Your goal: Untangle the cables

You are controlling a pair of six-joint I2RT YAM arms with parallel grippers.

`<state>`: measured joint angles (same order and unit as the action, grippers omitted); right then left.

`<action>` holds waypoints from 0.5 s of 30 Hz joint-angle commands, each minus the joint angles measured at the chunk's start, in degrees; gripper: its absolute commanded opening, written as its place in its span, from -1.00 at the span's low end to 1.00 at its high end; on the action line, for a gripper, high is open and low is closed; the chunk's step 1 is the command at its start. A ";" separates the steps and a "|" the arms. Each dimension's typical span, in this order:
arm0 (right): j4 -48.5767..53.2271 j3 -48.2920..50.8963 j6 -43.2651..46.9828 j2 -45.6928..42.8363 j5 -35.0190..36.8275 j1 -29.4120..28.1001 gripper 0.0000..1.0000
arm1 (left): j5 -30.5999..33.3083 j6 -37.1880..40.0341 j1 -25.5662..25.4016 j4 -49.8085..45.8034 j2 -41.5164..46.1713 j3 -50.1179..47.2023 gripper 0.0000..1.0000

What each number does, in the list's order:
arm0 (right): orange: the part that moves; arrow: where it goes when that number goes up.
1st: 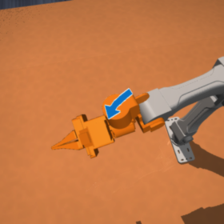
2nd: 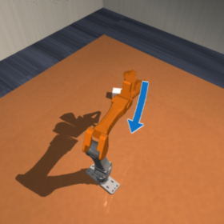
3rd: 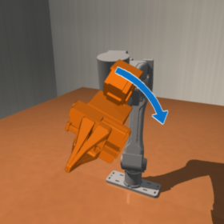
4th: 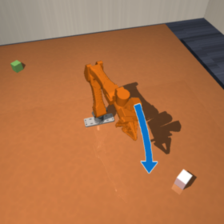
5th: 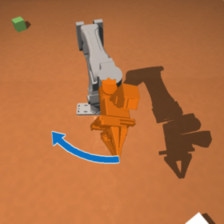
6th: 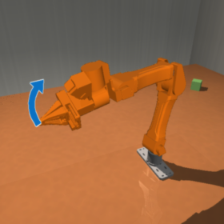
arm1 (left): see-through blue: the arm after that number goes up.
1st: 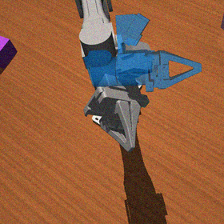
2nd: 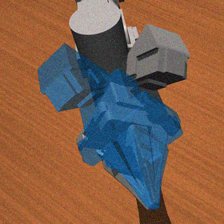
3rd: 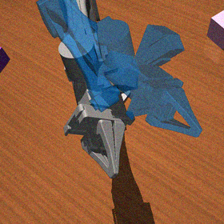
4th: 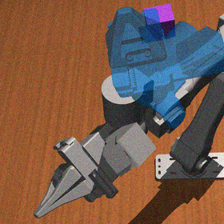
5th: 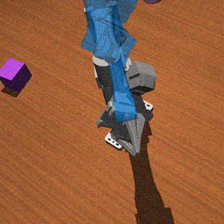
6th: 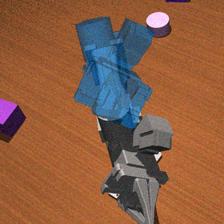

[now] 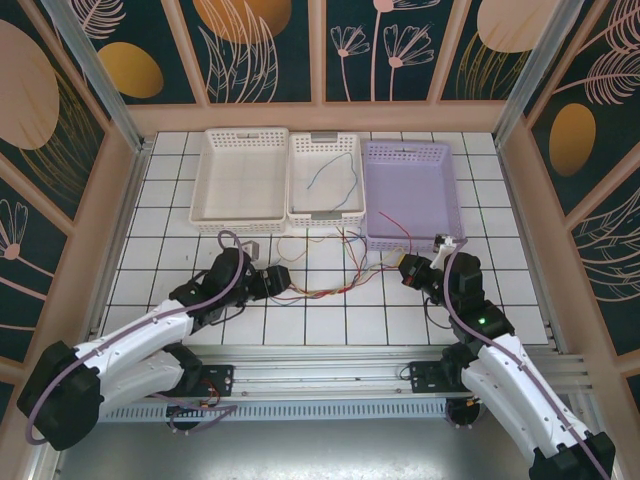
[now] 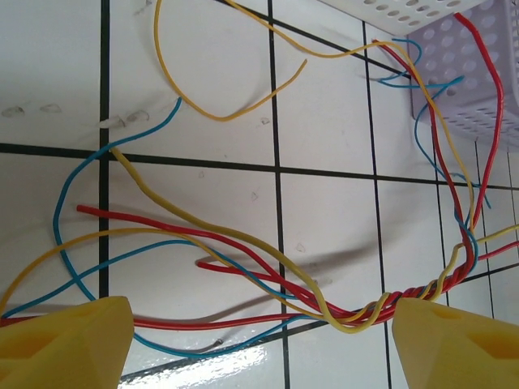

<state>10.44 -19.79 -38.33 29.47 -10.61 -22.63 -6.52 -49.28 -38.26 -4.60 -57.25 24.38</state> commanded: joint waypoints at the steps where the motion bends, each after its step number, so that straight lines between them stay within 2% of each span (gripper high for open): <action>1: -3.17 -0.37 -1.00 -0.12 -0.96 -0.69 -1.00 | -1.67 -2.03 -0.45 4.02 -1.19 -0.56 0.65; 4: -3.67 -0.07 -1.22 -0.14 -1.35 -0.89 -1.00 | -1.69 -1.92 -1.02 4.73 -3.61 0.19 0.62; 8: -3.84 -0.16 -0.71 -0.55 -1.25 -1.31 -1.00 | -0.86 -1.52 -1.59 4.76 -6.53 1.16 0.48; 12: -4.44 0.01 -0.57 -0.73 -1.25 -1.70 -1.00 | 0.24 -0.93 -1.96 4.60 -8.58 2.40 0.31; 15: -5.04 0.43 -0.66 -0.71 -1.21 -2.27 -1.00 | 0.45 -0.91 -2.08 5.23 -9.51 2.71 0.10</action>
<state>8.82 -19.77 -38.50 29.41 -10.66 -24.12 -6.85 -50.76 -39.99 -1.30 -66.02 25.36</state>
